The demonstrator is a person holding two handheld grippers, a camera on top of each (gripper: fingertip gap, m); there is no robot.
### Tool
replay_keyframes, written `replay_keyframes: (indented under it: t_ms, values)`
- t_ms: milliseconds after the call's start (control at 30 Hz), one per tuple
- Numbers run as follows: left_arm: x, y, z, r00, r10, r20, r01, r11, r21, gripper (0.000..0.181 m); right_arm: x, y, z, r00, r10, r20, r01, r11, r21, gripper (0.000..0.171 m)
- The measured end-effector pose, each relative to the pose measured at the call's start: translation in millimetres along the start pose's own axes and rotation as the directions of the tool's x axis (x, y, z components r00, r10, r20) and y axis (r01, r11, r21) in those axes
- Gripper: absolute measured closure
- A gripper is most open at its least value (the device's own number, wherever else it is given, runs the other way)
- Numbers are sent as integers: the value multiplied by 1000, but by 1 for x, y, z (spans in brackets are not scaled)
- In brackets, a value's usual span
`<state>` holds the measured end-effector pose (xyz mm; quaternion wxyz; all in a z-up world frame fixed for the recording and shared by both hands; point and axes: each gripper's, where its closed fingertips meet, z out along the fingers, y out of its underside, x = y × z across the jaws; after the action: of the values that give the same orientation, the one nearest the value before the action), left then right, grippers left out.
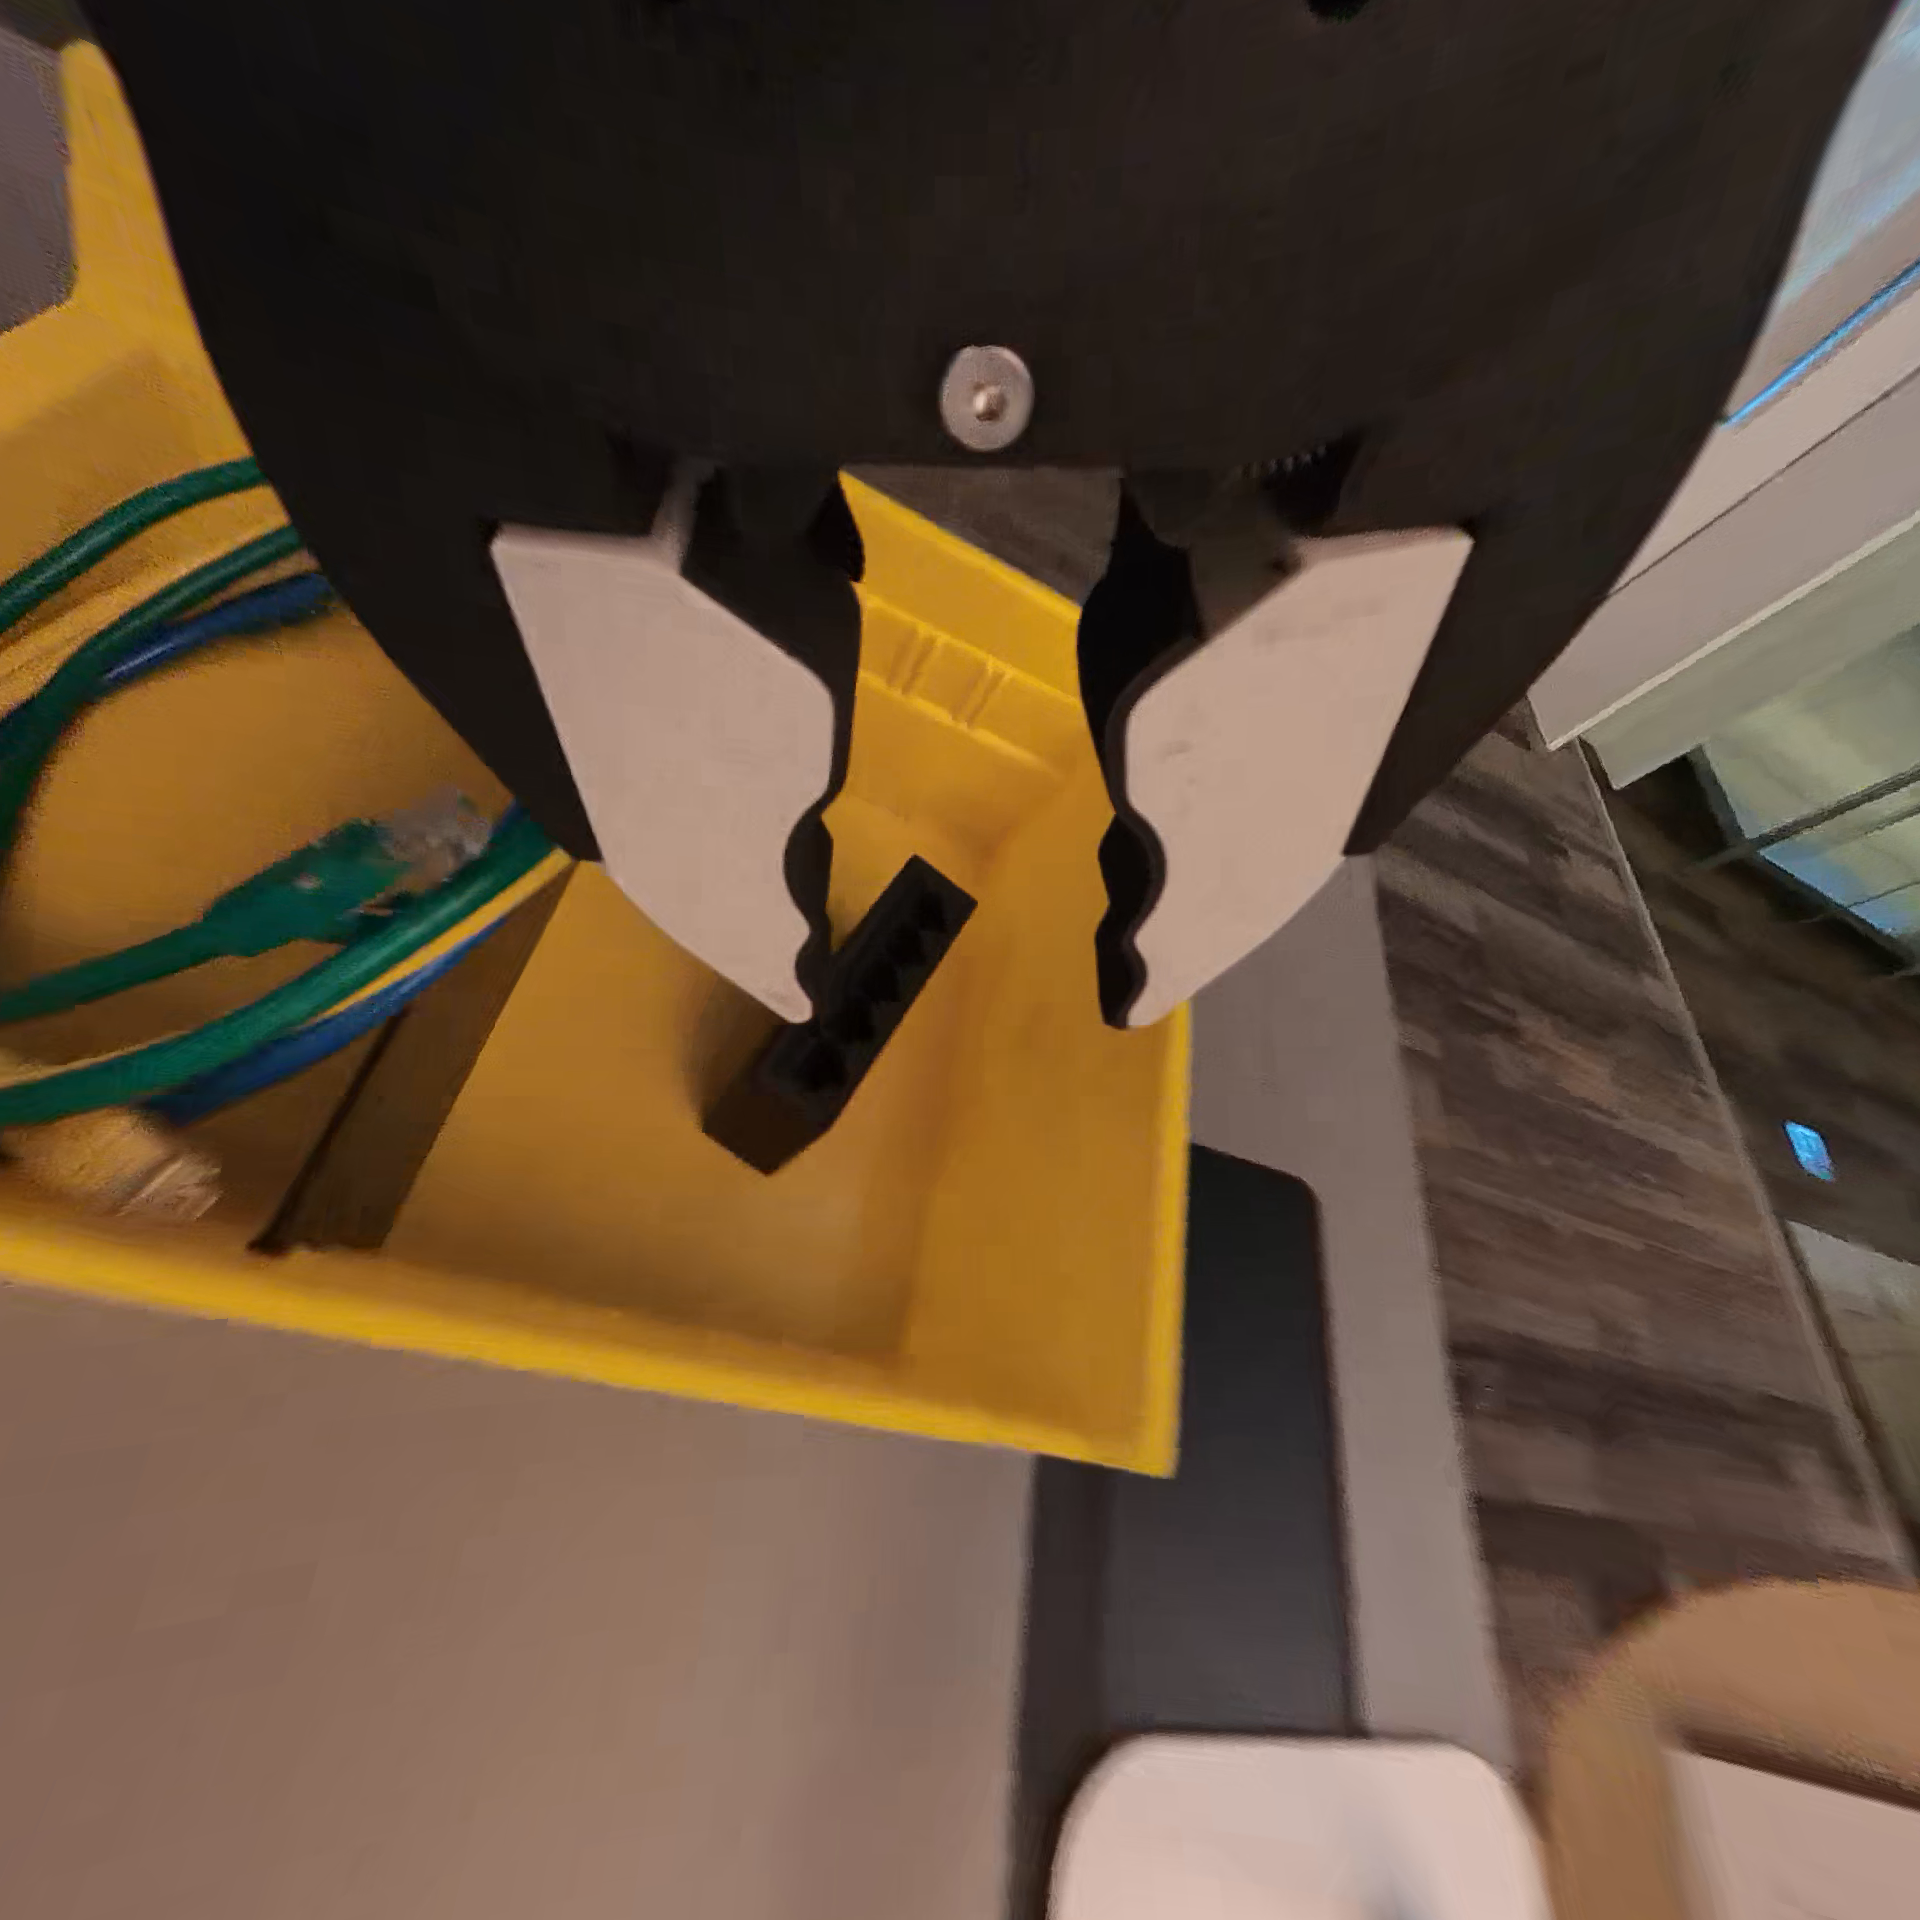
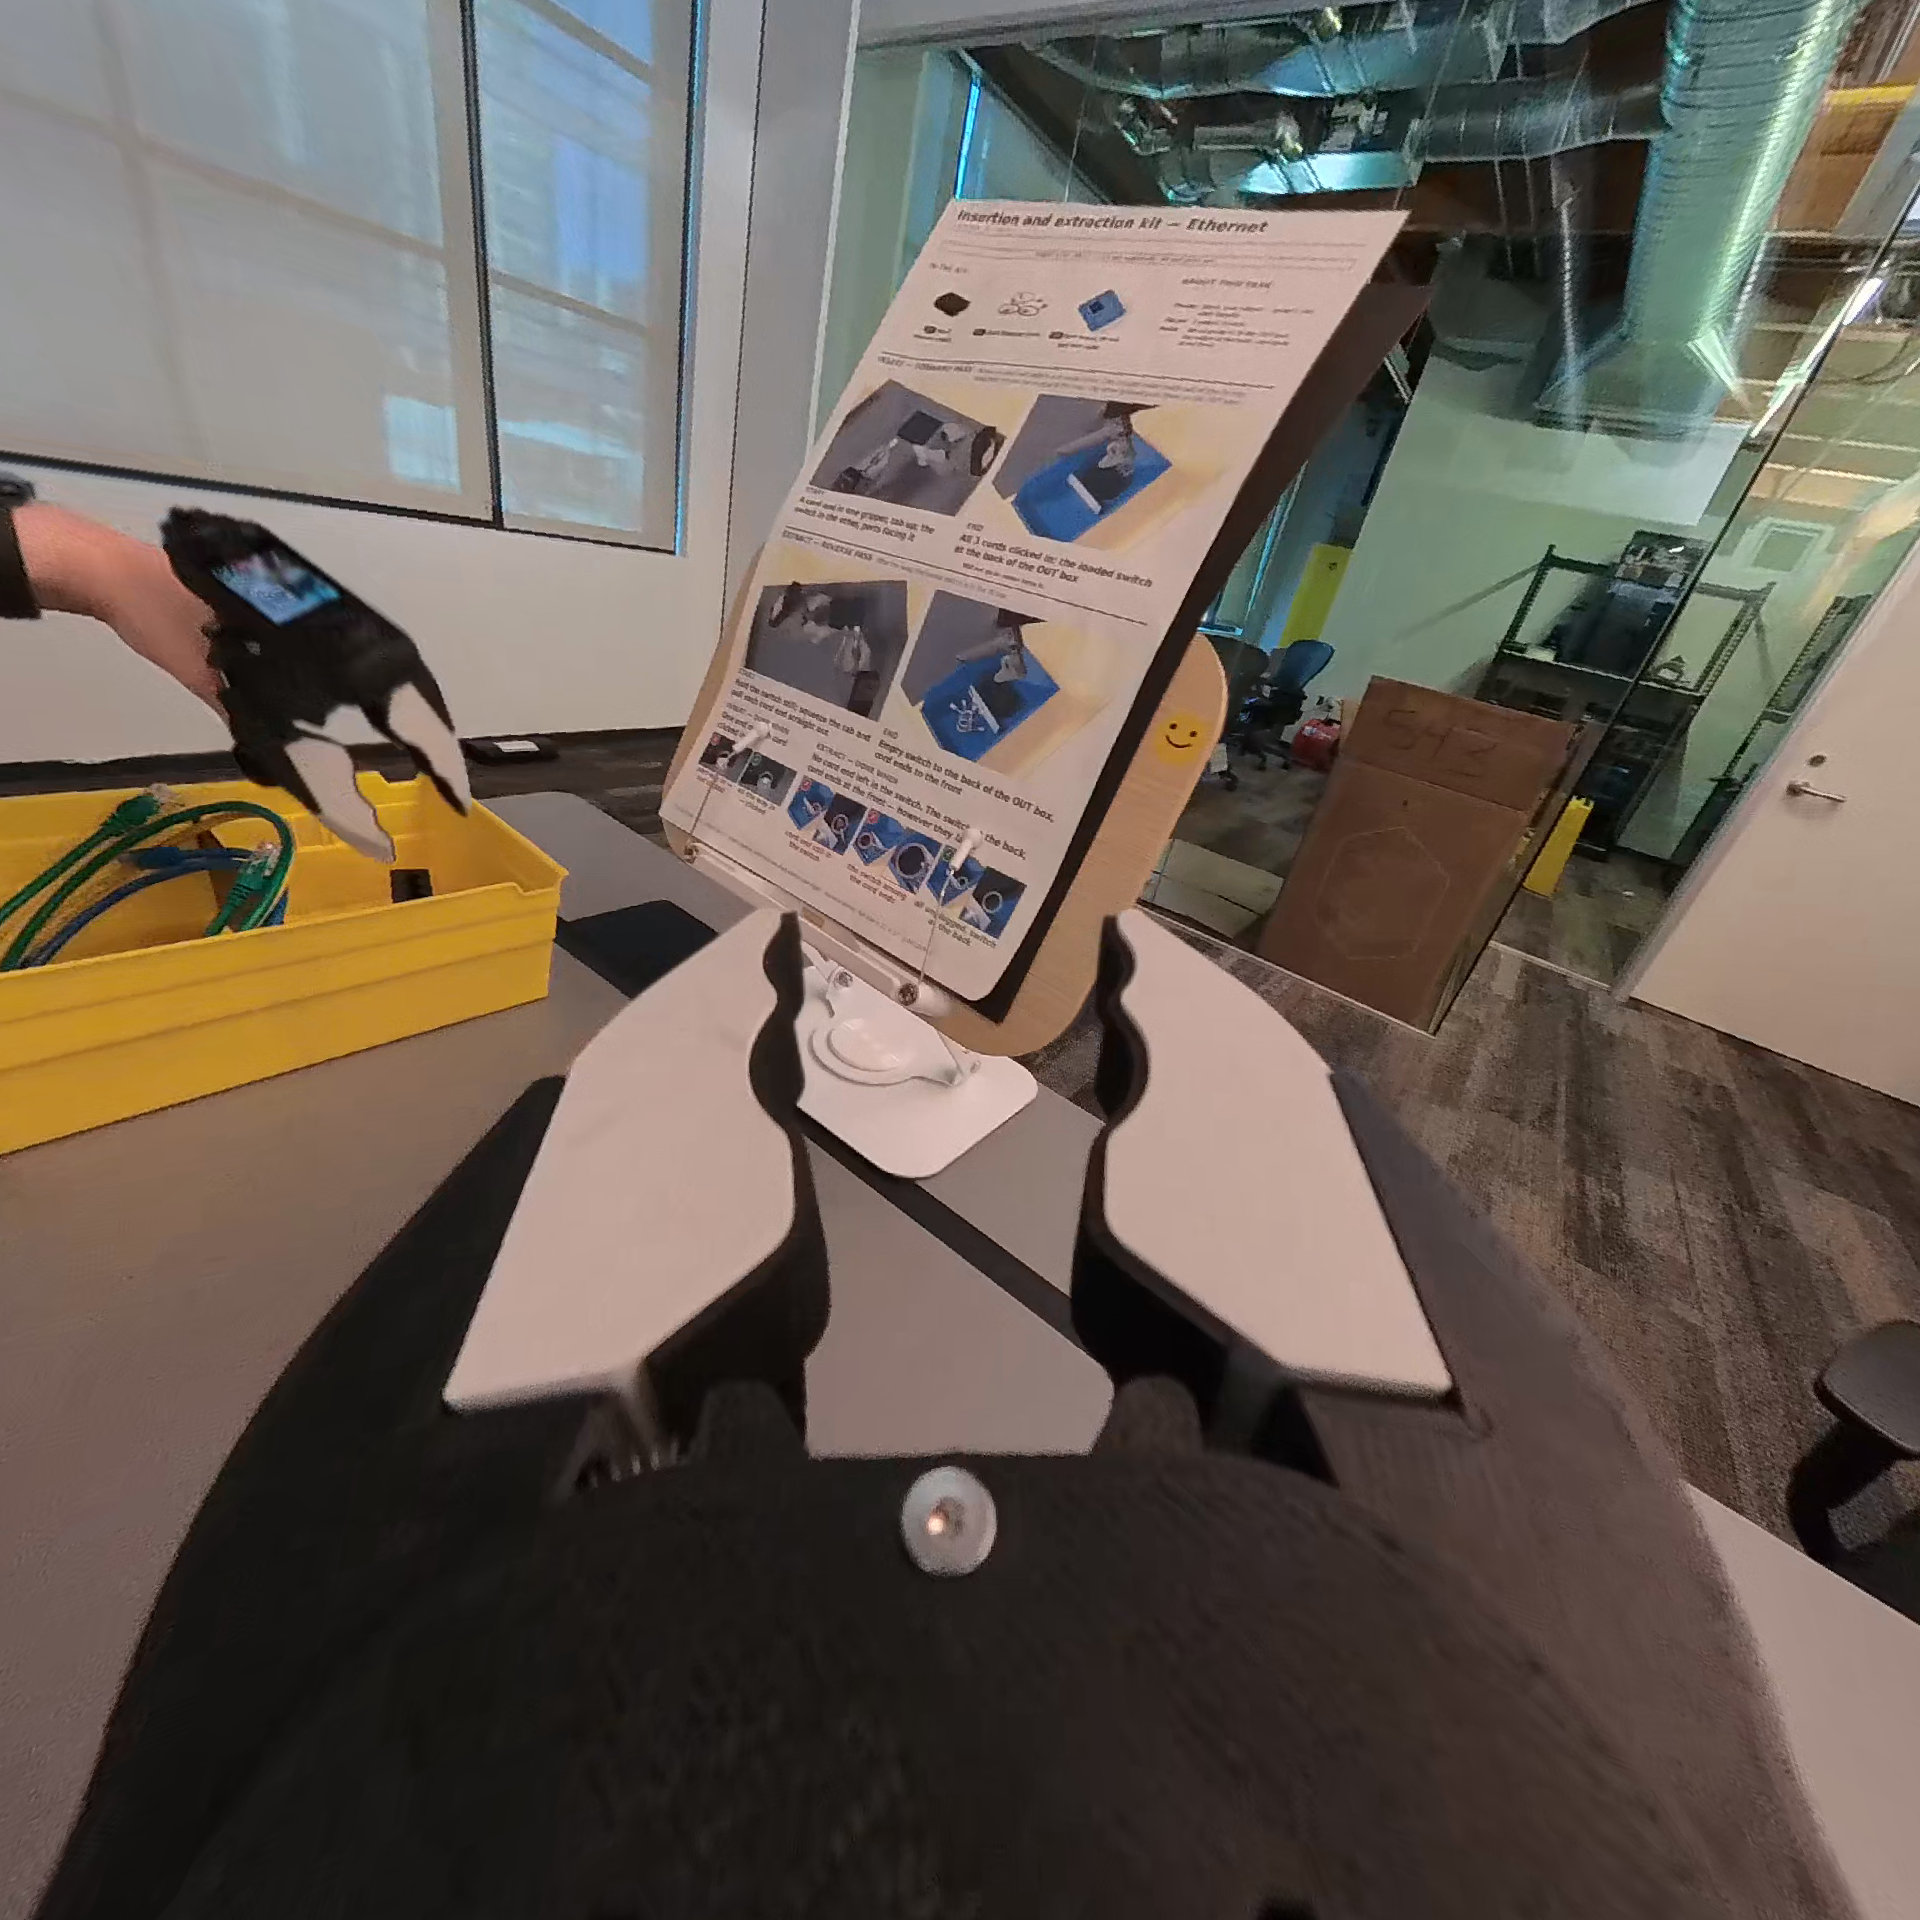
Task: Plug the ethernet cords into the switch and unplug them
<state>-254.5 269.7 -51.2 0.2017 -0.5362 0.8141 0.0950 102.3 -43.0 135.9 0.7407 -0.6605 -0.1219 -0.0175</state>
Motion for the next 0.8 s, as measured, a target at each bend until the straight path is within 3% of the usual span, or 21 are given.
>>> replay_keyframes:
  t_ms: [100, 200, 400, 500, 633, 800]
  values:
    - [15, 10, 31, 991, 91, -97, -97, 993, -66, 141, 7, -1, -5, 1000, -9, -20, 9, 1000, 1, 116]
    - [26, 21, 50, 970, 165, -177, -190, 973, -133, 134, 8, -3, -6, 1000, 24, -4, -24, 999, 25, 116]
    - [26, 33, 64, 951, 162, -264, -220, 953, -208, 130, 2, 13, 7, 1000, 4, 19, -3, 999, -50, 116]
    - [29, 45, 69, 946, 150, -289, -225, 942, -248, 149, -5, 21, 12, 998, -52, 37, 55, 994, -96, 115]
    - [22, 50, 64, 958, 193, -214, -244, 938, -248, 152, -9, 19, 13, 995, -94, 44, 98, 990, -99, 116]
    - [3, 51, 34, 963, 264, -58, -269, 919, -288, 153, -9, 8, 7, 996, -62, 57, 65, 997, -47, 117]
